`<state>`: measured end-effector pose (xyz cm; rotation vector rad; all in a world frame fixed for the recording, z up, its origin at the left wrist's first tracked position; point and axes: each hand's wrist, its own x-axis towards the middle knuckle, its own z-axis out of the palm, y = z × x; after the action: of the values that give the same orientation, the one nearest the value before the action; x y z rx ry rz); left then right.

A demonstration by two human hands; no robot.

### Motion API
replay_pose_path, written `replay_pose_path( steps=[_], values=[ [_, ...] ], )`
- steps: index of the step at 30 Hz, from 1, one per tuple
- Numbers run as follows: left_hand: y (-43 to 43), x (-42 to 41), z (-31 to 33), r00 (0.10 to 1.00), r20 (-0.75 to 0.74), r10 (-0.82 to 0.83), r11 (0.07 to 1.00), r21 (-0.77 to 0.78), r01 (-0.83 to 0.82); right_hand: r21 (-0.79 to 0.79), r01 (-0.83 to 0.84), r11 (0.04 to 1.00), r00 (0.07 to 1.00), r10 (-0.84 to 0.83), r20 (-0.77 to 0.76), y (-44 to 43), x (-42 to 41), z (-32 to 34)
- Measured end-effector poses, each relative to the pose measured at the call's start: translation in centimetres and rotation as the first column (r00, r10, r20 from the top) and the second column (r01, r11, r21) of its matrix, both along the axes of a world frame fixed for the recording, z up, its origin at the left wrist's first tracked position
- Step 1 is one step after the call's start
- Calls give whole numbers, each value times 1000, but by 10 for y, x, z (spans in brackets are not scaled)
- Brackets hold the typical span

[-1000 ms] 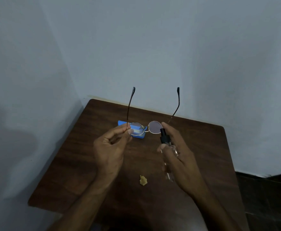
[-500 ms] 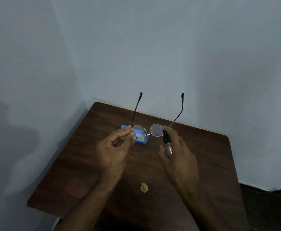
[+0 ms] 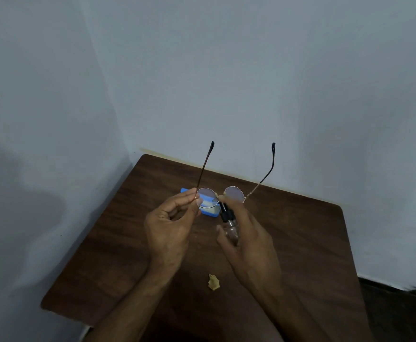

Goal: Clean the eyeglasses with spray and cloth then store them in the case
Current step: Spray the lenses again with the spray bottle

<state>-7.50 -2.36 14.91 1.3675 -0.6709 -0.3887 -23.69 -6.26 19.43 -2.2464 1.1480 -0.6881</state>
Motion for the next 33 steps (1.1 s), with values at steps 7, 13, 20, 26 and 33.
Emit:
replay_pose_path(
  steps=[7, 13, 20, 26, 33],
  values=[
    [4, -3, 4, 1000, 14, 1, 1000, 15, -2, -51, 16, 999, 1000, -17, -12, -4, 11, 1],
    [6, -4, 6, 999, -51, 16, 1000, 26, -14, 88, 37, 995, 986, -51, 160, -6, -4, -12],
    [5, -6, 4, 969, -248, -14, 1000, -27, 8, 269, 206, 941, 923, -278, 267, -18, -59, -94],
    [9, -18, -3, 953, -299, -55, 998, -35, 47, 357, 335, 872, 870, -432, 239, -29, -88, -170],
    [19, -28, -12, 946, -319, -49, 999, 2, 52, 468, 353, 811, 835, -498, 234, -41, -93, -203]
  ],
)
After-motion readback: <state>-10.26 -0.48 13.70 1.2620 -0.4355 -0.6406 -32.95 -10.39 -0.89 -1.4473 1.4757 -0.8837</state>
